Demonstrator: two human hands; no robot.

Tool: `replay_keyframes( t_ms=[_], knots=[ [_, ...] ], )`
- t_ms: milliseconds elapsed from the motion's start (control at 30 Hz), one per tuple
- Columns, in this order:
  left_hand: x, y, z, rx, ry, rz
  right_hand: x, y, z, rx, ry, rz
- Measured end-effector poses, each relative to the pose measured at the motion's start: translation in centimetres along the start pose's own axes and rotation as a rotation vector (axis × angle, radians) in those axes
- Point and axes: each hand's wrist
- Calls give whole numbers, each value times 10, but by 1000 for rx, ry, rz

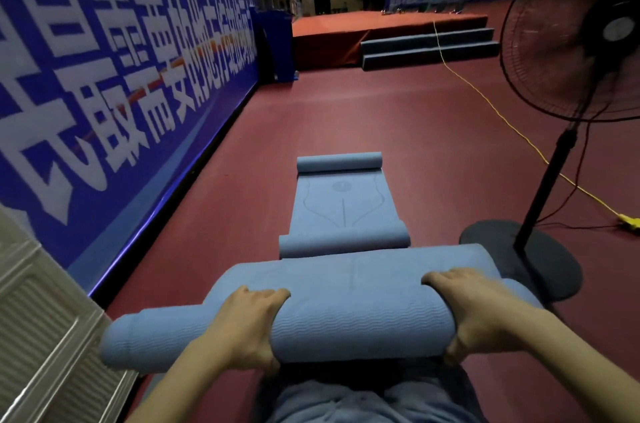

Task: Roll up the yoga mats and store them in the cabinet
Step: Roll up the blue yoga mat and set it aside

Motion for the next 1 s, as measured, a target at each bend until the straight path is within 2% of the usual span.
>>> replay_keyframes(
  t_ms=[233,300,467,700,867,1000],
  knots=[
    [16,-2,41,-82,-42,17,-17,-14,42,-92,-12,-104],
    [20,-8,46,-105,-57,19,-19,-22,50,-75,2,-158],
    [16,-3,39,-190,-42,136,-21,-48,42,88,-24,-202],
    [9,23,12,-332,-44,236,-19,-51,24,180,-91,-146],
    [7,15,13,-331,-40,237,-33,-84,27,489,-76,-101],
    [9,7,16,-287,-37,172,-64,-105,32,611,-110,-76]
  ],
)
Point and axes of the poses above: each hand's wrist, its own z-axis away from the middle knuckle, its own y-axis out of the back of the hand, x = y × z, and after that the axes turned 13 degrees about -x, right-handed
